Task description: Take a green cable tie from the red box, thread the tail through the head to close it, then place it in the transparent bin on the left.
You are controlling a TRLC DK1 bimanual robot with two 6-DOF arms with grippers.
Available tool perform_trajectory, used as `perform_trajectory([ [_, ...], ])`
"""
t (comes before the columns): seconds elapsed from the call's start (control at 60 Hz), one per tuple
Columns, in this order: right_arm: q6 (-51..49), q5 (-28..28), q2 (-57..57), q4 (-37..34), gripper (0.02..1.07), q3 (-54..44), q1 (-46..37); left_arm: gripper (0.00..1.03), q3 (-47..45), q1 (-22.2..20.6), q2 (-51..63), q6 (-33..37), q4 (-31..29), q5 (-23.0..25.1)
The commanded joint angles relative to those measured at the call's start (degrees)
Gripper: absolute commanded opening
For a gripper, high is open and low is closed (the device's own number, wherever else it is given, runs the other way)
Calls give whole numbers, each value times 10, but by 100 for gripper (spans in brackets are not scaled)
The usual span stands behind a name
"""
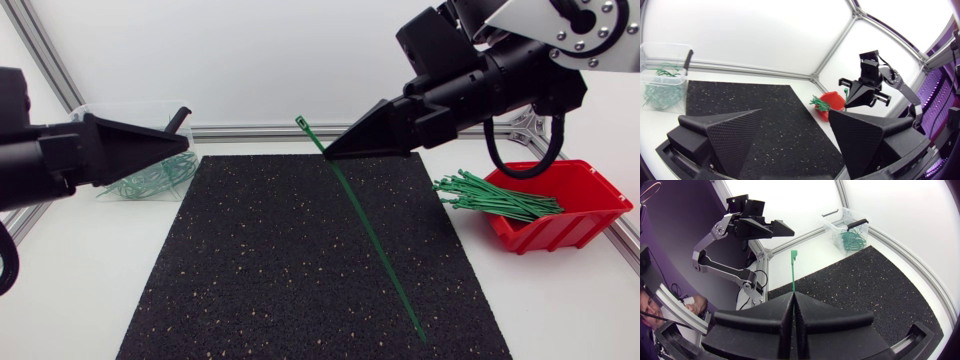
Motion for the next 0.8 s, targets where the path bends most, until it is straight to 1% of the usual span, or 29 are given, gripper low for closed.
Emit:
perform_trajectory([
  [0.0,15,-19,-11,8,8,-22,-10,92,38,-3,47,18,-11,51],
  [0.083,20,-40,-11,17,8,-28,-22,92,38,-11,73,23,9,67],
  [0.133,28,-55,-9,29,8,-35,-26,92,31,-28,83,23,40,69],
  [0.2,41,-68,-6,47,8,-42,-29,92,16,-37,87,9,92,70],
  [0.267,55,-75,-5,64,8,-49,-29,92,6,-61,90,8,122,79],
  [0.3,66,-76,-4,78,8,-53,-28,92,0,-71,90,-4,149,78],
  [0.333,78,-82,-3,92,8,-58,-27,92,-6,-71,91,-24,179,79],
  [0.45,108,-85,2,128,8,-72,-25,92,-10,-91,105,-45,217,78],
  [0.533,123,-88,6,147,8,-79,-29,92,-20,-103,121,-93,275,78],
  [0.783,179,-118,8,206,8,-105,-48,91,3,-125,184,-106,282,79],
])
